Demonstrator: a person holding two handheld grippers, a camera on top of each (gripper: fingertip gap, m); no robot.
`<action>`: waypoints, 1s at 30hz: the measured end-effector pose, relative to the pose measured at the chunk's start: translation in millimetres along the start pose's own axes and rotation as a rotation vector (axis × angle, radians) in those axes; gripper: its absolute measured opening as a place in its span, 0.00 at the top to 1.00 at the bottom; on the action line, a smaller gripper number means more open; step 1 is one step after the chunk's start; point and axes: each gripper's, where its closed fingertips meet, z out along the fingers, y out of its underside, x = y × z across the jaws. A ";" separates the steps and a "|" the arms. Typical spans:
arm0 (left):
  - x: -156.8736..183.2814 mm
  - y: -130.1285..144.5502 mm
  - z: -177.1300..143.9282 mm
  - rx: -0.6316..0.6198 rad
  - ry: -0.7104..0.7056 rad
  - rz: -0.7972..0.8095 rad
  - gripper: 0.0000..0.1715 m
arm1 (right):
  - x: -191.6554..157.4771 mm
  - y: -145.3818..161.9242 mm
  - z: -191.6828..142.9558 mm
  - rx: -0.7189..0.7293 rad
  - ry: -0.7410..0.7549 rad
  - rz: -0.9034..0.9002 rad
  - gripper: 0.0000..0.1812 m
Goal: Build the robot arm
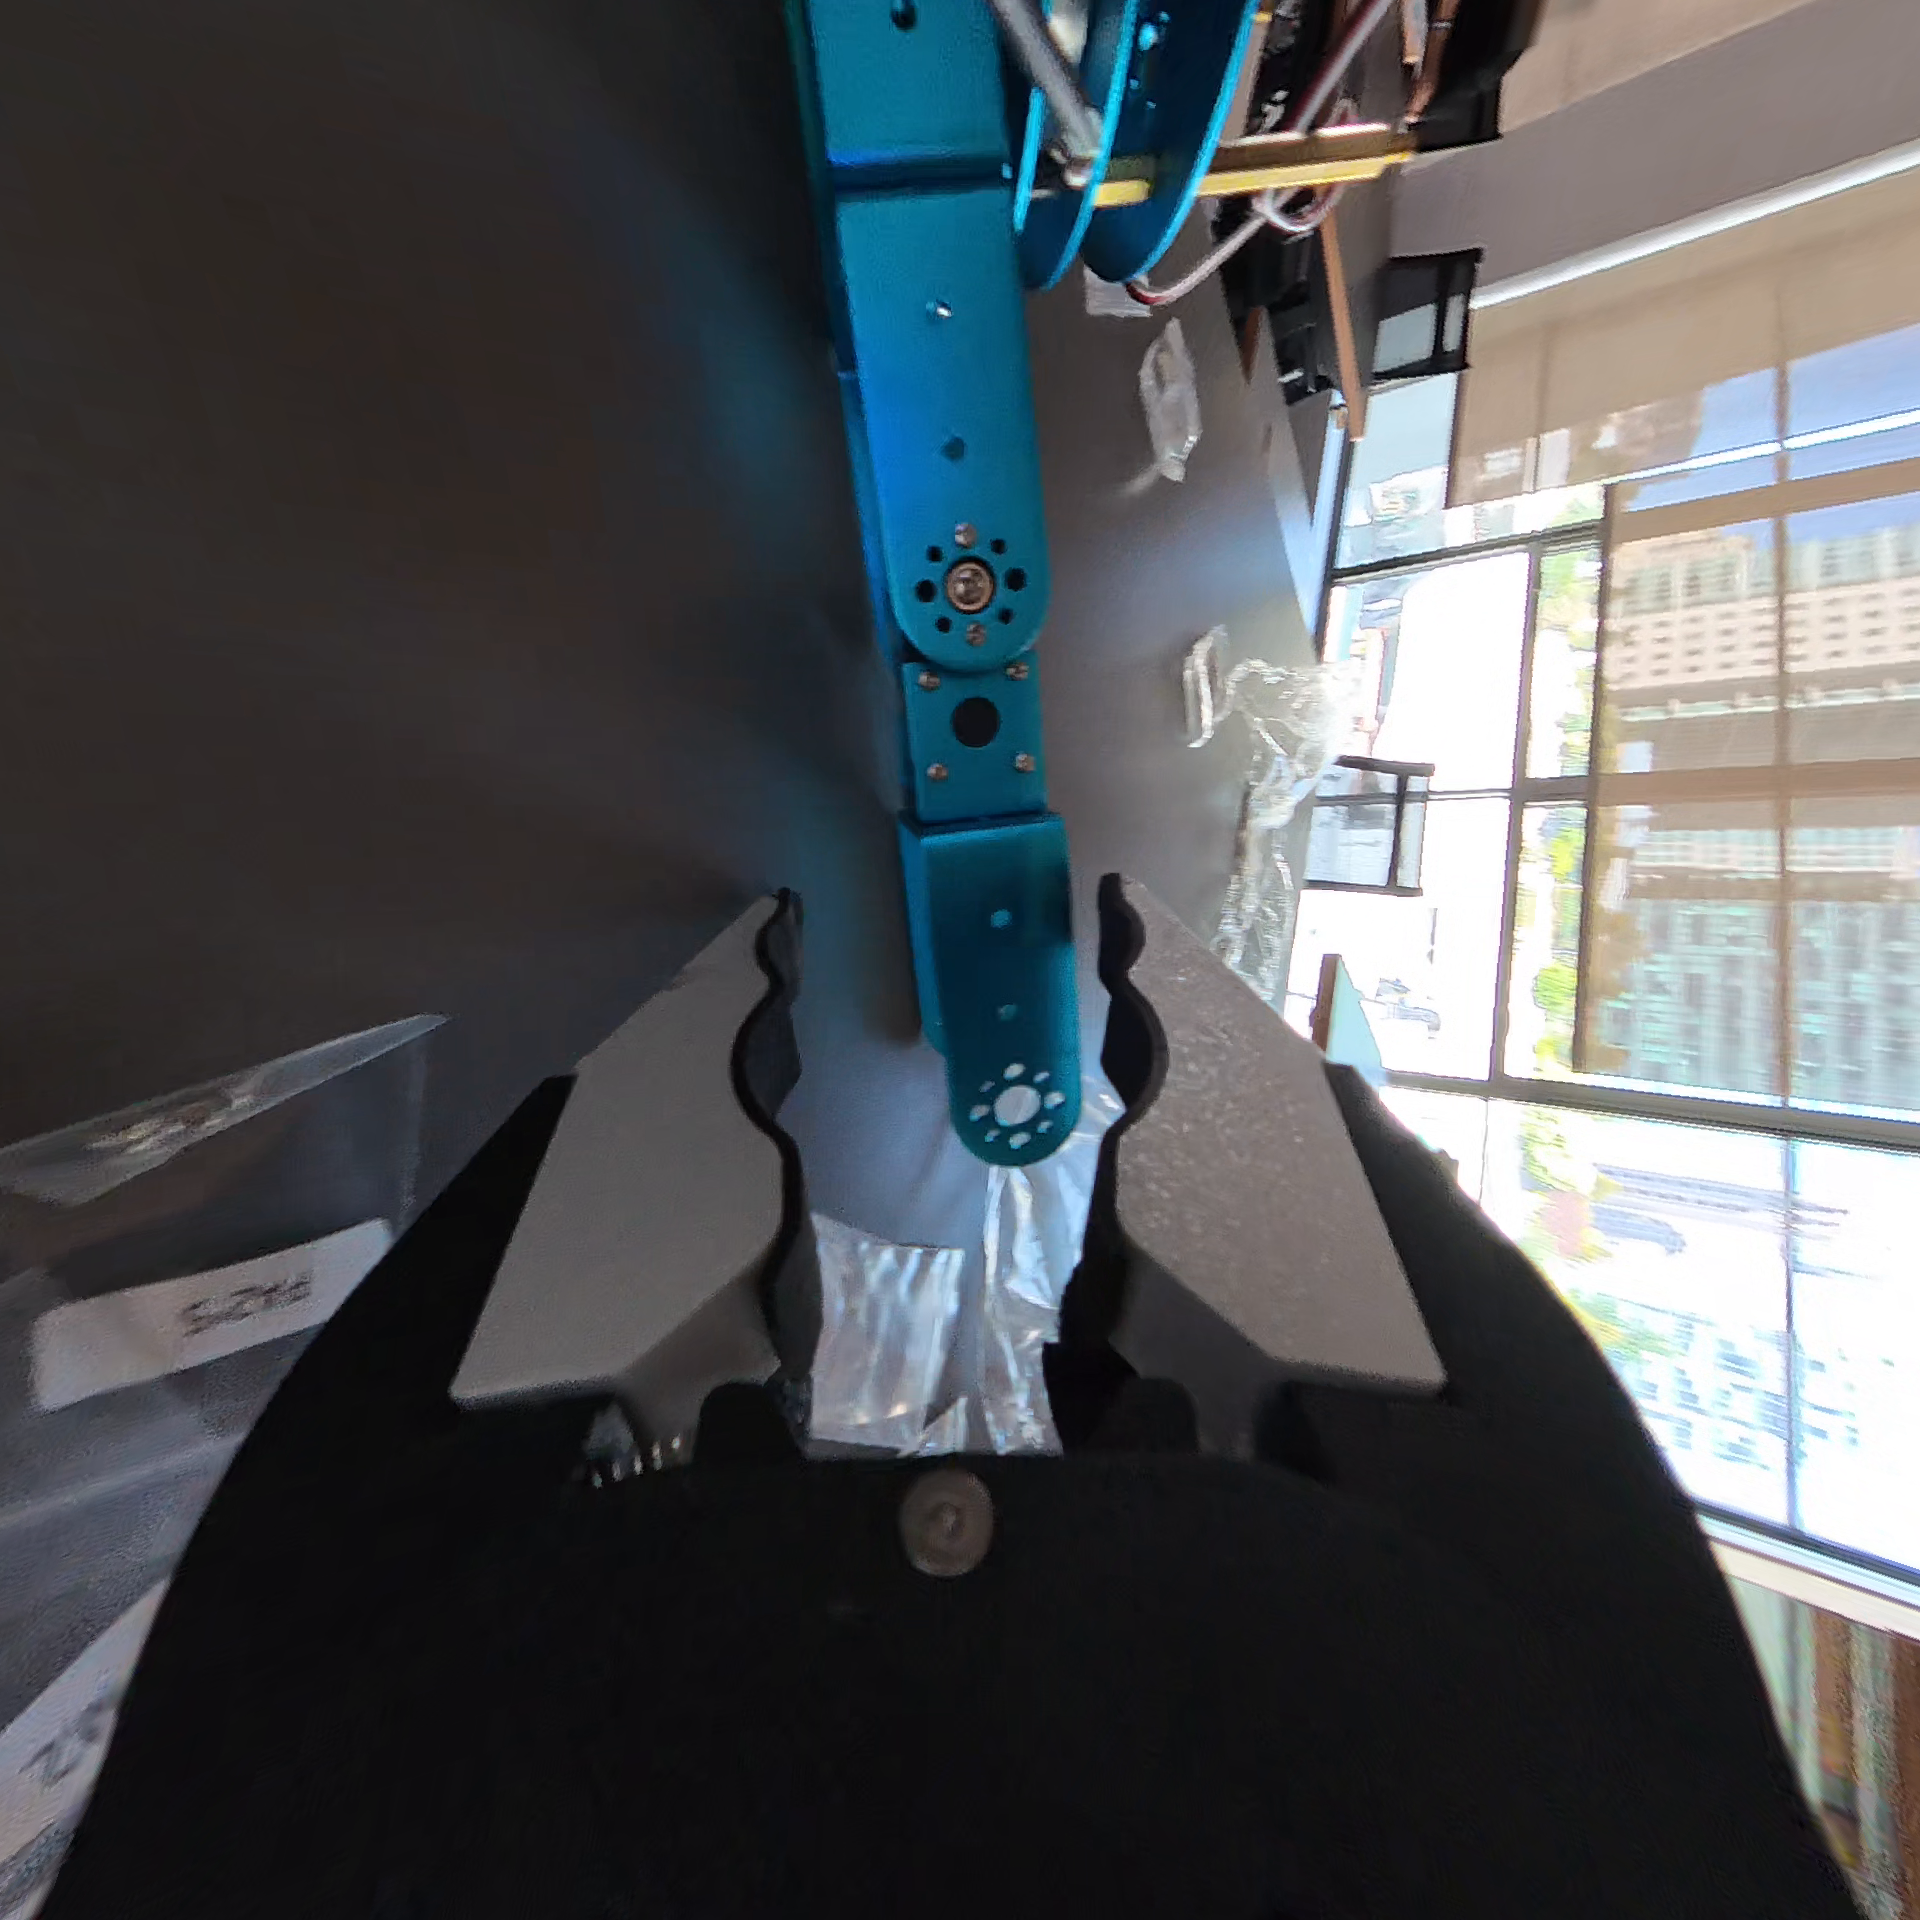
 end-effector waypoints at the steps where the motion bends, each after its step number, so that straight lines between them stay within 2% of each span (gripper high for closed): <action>1: -0.2 -0.7 -0.6 0.007 0.000 -0.001 0.91 | 3.7 -0.5 1.3 -0.002 0.016 -0.013 0.71; 2: -0.4 -1.4 -0.9 0.011 0.000 -0.002 0.91 | 4.1 -2.2 2.7 0.005 0.012 -0.023 0.73; 4: -1.4 -3.0 -1.1 0.017 -0.005 0.001 0.91 | 8.7 -6.2 2.9 0.017 0.030 -0.048 0.86; 12: -7.9 -12.2 1.6 0.030 -0.017 0.011 0.91 | 7.8 -7.0 1.5 -0.018 -0.016 -0.004 0.85; 30: -21.5 -15.6 20.2 -0.025 -0.031 0.001 0.91 | 8.2 -6.0 3.0 -0.063 0.042 -0.057 0.85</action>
